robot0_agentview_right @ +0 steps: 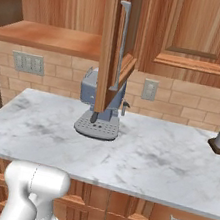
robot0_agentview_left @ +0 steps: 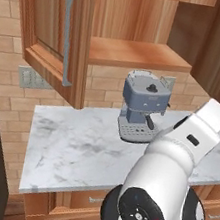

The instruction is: Close all open cabinet doors.

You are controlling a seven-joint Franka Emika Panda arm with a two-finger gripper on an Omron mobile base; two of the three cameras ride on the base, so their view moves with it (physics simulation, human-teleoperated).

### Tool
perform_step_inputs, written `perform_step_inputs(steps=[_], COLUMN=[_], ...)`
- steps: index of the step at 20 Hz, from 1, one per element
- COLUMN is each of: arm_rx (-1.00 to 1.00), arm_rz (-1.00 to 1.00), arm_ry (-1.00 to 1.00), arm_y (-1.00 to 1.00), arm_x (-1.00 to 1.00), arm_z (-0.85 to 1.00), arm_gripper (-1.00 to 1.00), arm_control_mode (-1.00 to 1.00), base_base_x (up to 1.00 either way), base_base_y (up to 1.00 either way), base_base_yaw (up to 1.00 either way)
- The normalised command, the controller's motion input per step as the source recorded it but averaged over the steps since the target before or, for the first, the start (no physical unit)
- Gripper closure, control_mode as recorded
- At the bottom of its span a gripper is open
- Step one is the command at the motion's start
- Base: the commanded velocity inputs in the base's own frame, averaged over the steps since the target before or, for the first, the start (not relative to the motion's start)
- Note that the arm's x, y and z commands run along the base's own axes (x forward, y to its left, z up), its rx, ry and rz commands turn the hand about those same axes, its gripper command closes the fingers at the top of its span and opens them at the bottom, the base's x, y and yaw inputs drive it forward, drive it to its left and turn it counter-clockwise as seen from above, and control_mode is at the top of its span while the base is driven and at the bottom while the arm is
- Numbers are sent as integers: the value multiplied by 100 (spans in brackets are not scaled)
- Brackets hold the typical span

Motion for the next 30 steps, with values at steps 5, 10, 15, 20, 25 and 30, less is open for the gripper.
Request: perform_step_inputs(steps=[5,10,15,20,25,30], arm_rx=[1,2,11,9,15,17], arm_rz=[-5,0,0,0,0,3], arm_ry=[-10,-13,-14,-15,-10,-7], arm_y=[-21,-55,-90,-87,-85,-82], arm_x=[-69,-21,0,-4,-4,0], arm_z=[-11,0,0,0,-1,-1], arm_gripper=[-100,-100,-100,-100,-100,-100], arm_control_mode=[-100,-100,-100,-100,-100,-100], base_base_x=[0,0,0,0,0,0], base_base_y=[0,0,0,0,0,0], base_base_yaw=[0,0,0,0,0,0])
